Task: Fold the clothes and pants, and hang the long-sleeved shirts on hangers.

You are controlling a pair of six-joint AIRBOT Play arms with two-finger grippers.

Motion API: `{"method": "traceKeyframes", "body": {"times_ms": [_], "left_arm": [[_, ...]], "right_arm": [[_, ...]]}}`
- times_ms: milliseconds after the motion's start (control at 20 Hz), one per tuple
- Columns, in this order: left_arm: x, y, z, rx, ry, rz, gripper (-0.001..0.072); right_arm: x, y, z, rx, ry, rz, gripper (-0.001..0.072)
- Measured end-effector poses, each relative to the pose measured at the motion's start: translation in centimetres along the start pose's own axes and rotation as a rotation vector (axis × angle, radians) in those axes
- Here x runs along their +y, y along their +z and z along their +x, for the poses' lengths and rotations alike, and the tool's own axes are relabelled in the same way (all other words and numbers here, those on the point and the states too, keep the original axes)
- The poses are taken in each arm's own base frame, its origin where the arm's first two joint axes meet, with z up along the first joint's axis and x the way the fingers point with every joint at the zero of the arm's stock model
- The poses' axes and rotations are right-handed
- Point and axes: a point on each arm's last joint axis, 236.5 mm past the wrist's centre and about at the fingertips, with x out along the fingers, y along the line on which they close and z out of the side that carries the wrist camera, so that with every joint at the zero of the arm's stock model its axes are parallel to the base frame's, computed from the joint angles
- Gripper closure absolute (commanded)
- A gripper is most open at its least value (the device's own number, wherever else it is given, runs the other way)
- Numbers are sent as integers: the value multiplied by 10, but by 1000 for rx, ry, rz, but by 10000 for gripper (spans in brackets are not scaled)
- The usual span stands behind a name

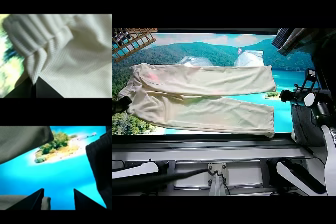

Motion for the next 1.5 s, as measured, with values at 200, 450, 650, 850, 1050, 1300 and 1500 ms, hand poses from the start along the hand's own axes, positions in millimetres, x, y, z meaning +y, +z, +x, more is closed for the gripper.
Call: {"method": "traceKeyframes", "body": {"times_ms": [200, 450, 650, 850, 1050, 1300, 1500], "left_arm": [[26, -28, -26, 35, 56, -29, 686], [32, -44, -40, 34, 73, -46, 685], [33, -45, -42, 25, 75, -50, 685], [34, -44, -42, 17, 77, -51, 684], [34, -43, -43, 11, 78, -51, 684], [36, -42, -43, 10, 82, -49, 684], [36, -45, -43, 20, 82, -49, 684]], "right_arm": [[-1, -7, 35, 65, 19, 6, 242], [13, -33, 57, 195, 91, -19, 243], [19, -65, 55, 318, 126, -54, 243], [22, -85, 58, 365, 150, -51, 399], [24, -72, 65, 293, 156, -34, 681], [14, -28, 66, 161, 106, -60, 682], [8, 10, 61, 58, 66, -88, 681]]}}
